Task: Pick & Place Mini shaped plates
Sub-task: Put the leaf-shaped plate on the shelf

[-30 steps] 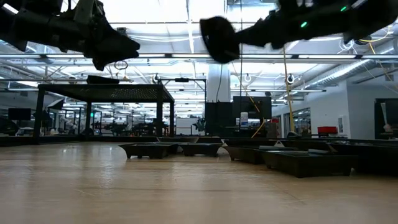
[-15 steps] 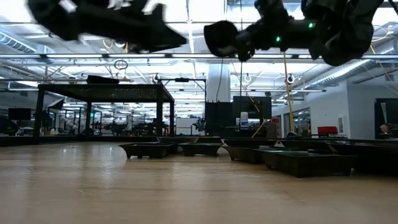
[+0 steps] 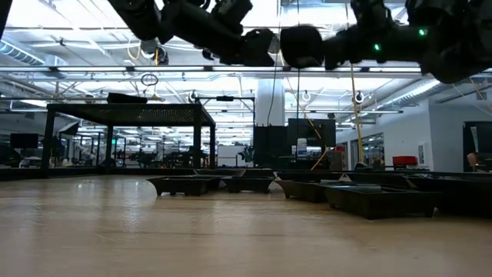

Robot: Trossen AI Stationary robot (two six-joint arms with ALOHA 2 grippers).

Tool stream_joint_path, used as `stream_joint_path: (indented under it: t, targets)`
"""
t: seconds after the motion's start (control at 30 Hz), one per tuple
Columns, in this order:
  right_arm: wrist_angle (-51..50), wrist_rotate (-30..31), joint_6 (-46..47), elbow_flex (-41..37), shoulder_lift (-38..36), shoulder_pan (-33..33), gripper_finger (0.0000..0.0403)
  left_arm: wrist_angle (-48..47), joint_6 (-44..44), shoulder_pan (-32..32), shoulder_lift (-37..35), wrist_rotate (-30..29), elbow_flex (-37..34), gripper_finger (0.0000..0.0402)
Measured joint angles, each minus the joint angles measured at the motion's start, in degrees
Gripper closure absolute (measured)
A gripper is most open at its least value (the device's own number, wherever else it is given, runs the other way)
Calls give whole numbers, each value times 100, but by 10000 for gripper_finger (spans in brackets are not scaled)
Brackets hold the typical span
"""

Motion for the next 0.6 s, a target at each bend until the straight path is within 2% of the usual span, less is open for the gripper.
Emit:
stream_joint_path:
  t: [0.07, 0.17, 0.3, 0.43, 0.6]
  targets:
    - [15, -244, 188, -49, -33, -19, 403, 64, -414, 73, -11, 341, 0, 174]
    - [24, -287, 306, -78, -100, -19, 403, 199, -996, 196, -11, 925, 0, 181]
    - [23, -580, 383, -77, 6, -30, 403, 564, -1360, 336, 130, 1630, 2, 192]
    - [20, -577, 399, -48, 70, -88, 403, 794, -1248, 322, 324, 1910, -4, 200]
    - [23, -717, 501, -43, 68, -87, 403, 976, -1181, 299, 389, 1778, -4, 209]
